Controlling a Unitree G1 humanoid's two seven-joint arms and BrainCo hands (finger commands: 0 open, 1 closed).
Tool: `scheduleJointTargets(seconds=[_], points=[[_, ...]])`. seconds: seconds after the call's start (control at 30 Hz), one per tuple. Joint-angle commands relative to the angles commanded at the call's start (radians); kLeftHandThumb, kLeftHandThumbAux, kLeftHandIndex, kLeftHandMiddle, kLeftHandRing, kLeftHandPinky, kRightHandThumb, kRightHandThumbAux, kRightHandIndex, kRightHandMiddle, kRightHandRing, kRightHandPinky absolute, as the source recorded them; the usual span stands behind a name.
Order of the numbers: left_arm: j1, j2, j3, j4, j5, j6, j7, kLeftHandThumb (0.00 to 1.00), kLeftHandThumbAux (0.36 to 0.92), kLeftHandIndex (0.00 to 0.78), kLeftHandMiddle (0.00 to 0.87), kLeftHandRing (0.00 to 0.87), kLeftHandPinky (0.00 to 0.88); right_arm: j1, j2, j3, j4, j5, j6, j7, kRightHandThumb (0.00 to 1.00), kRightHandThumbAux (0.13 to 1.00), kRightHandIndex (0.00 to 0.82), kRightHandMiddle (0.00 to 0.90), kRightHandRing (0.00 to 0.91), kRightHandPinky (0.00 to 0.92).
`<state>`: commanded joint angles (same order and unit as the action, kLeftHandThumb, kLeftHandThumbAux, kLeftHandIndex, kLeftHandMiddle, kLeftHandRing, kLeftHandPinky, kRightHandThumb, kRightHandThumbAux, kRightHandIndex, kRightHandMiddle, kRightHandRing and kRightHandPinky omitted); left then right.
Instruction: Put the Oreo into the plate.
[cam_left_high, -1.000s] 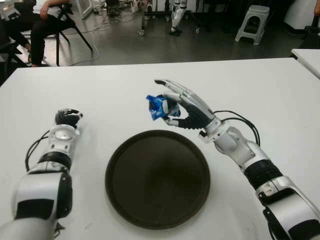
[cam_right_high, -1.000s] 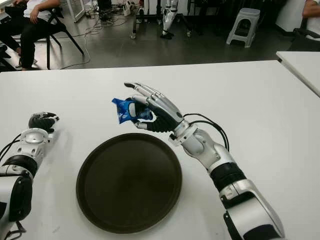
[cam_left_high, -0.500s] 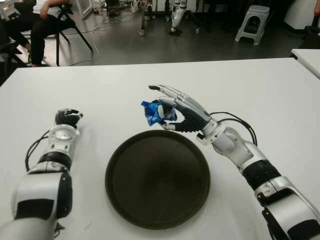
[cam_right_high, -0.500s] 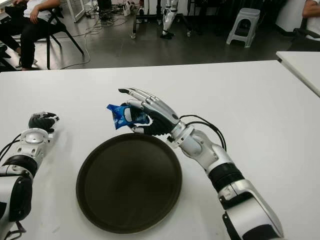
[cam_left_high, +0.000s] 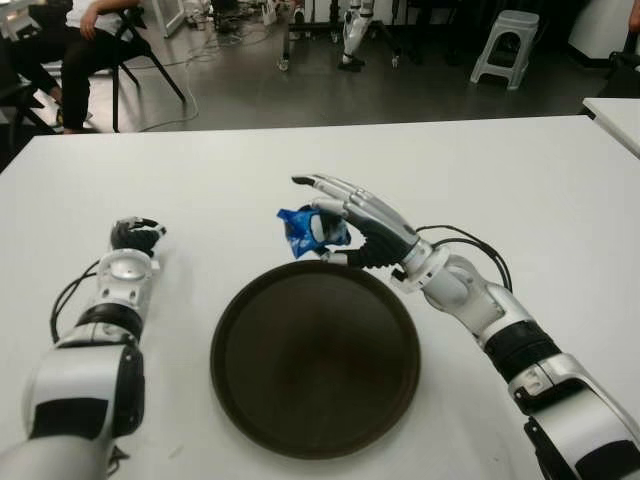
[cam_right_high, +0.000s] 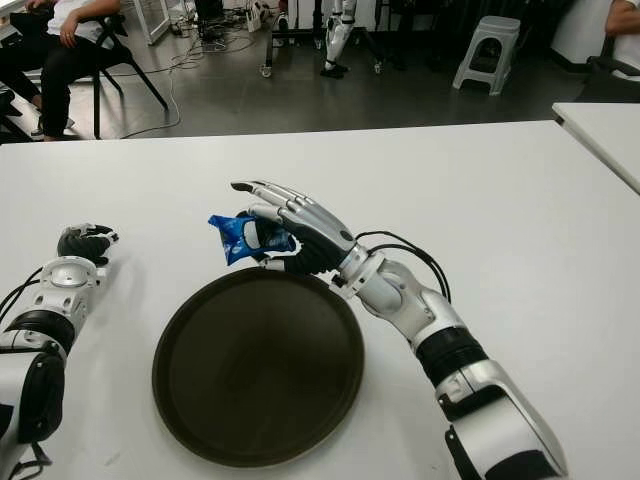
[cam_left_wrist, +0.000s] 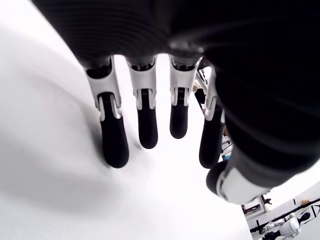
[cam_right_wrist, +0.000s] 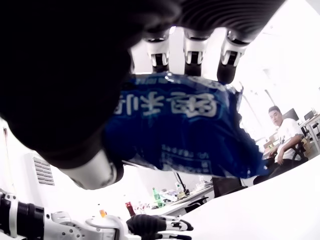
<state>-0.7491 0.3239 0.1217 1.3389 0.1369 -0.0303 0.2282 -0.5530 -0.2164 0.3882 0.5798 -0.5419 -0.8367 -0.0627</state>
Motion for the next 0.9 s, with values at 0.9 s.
scheduleJointTargets(seconds=[0.9], points=[[0.001,0.0,0.013,0.003,-0.004,-0.001,0.0,0.679,0.719,0.399,0.168,0.2,0.247,0.04,0.011,0.015,-0.077,-0.005,0.032,0.054,0.721,0.704,0.43,0.001,0.0,0.0]])
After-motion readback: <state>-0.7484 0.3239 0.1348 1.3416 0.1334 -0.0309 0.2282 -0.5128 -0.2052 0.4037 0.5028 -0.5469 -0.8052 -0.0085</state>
